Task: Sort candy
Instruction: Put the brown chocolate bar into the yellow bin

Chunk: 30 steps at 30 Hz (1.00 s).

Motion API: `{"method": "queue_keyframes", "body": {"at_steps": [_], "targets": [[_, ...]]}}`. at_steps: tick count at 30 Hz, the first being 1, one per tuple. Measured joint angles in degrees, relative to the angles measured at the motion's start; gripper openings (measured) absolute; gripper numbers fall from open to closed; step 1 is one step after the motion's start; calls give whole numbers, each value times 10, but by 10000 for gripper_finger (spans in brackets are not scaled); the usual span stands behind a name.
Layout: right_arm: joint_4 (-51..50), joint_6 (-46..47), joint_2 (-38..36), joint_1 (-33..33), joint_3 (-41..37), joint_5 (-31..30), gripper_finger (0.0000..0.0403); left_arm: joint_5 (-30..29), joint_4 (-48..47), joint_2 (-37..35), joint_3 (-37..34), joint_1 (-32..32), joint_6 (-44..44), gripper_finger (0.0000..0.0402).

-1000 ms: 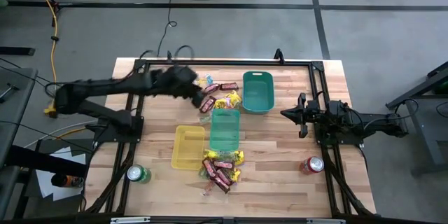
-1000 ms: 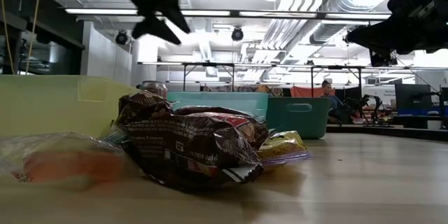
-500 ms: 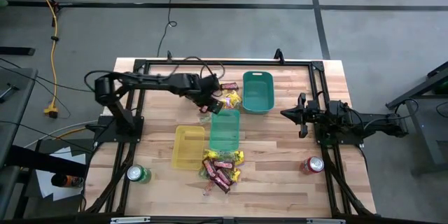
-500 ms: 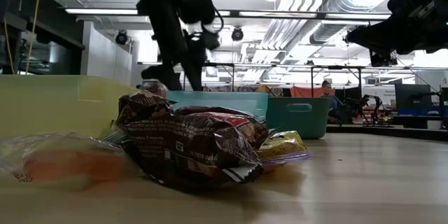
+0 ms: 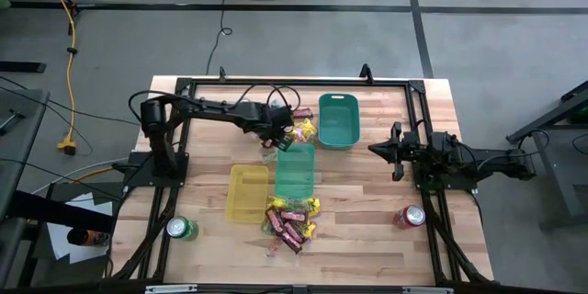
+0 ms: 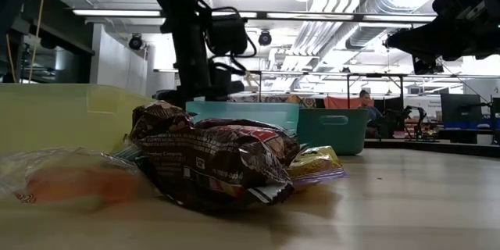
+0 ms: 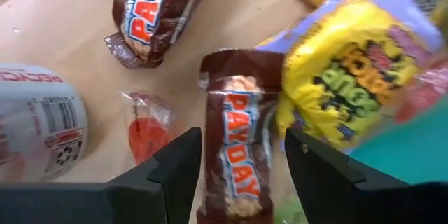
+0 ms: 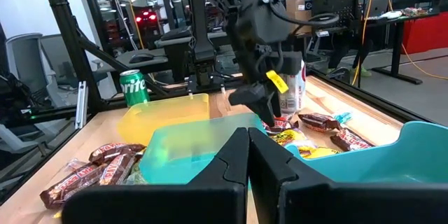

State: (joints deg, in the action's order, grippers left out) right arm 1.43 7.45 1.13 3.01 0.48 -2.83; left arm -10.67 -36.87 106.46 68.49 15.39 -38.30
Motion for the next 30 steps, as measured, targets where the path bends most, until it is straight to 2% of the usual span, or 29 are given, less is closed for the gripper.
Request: {"method": "queue_keyframes", "body": {"at_steps": [16,24,30], "targets": [[0,0,0,0,0,0,0,16,7,2,0,-12,4,185],[0,0,0,0,0,0,0,25,46,2,0,-29,110,185],[0,0,0,0,0,0,0,42,71,2,0,-2,165,185]]}}
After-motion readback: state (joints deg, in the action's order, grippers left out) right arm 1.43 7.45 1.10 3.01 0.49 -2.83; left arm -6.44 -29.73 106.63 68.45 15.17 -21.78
